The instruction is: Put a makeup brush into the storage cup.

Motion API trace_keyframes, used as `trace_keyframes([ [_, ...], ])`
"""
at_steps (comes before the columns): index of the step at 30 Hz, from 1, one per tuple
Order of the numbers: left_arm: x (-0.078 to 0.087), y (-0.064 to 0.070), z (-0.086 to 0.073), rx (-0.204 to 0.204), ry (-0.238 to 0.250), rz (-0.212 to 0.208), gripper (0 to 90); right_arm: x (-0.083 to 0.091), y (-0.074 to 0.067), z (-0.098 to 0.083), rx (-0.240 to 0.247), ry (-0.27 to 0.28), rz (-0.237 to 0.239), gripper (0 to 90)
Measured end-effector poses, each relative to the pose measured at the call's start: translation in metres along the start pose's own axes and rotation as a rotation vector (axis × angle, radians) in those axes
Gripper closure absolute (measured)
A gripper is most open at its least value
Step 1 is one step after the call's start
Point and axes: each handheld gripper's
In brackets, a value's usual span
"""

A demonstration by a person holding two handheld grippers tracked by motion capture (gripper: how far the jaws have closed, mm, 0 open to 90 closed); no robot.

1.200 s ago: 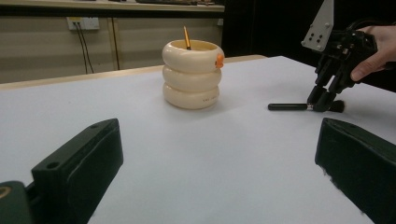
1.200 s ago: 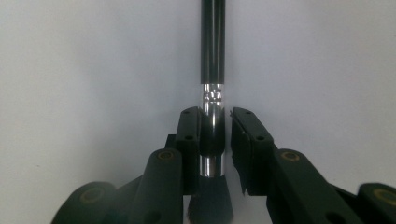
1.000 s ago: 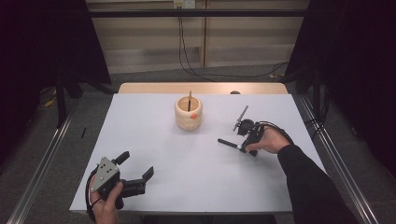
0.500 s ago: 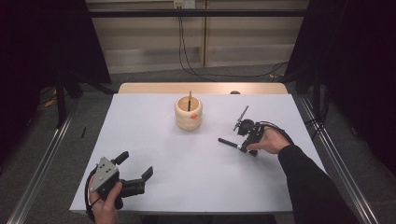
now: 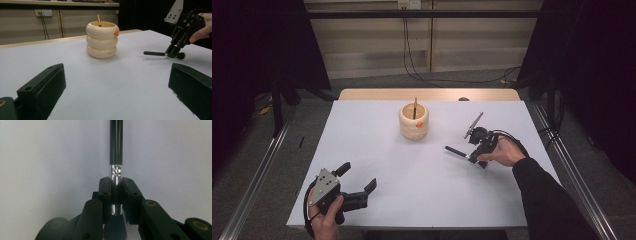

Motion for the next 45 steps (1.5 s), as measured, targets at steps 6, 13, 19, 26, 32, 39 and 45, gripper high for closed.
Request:
trace_keyframes([
  [6, 0.000, -0.001, 0.000, 0.000, -0.001, 0.009, 0.6, 0.006, -0.004, 0.000, -0.006, 0.048, -0.019, 78.5],
  [13, 0.000, 0.000, 0.000, -0.003, -0.007, 0.004, 0.6, 0.012, -0.007, -0.011, -0.043, 0.105, -0.039, 78.5],
  [19, -0.001, 0.001, 0.000, -0.008, -0.009, -0.005, 0.8, 0.017, -0.009, -0.021, -0.068, 0.157, -0.051, 78.4],
  [26, 0.000, 0.000, 0.001, -0.007, 0.000, -0.002, 0.4, 0.023, -0.011, -0.029, -0.093, 0.238, -0.071, 78.5],
  [32, 0.000, 0.000, 0.000, -0.006, 0.001, -0.003, 0.6, 0.024, -0.015, -0.034, -0.101, 0.289, -0.067, 78.4],
  [39, 0.001, 0.000, 0.001, -0.010, 0.002, -0.001, 0.6, 0.030, -0.016, -0.043, -0.111, 0.381, -0.099, 78.4],
  [45, 0.001, -0.001, 0.001, -0.011, 0.000, -0.003, 0.7, 0.037, -0.023, -0.047, -0.137, 0.447, -0.097, 78.4],
])
Point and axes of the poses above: each handheld gripper's, and its own axes: x roughly backward along the jaws, z roughly out of its top, y roughly to its right, and after that the axes turned 13 degrees about x, right-handed
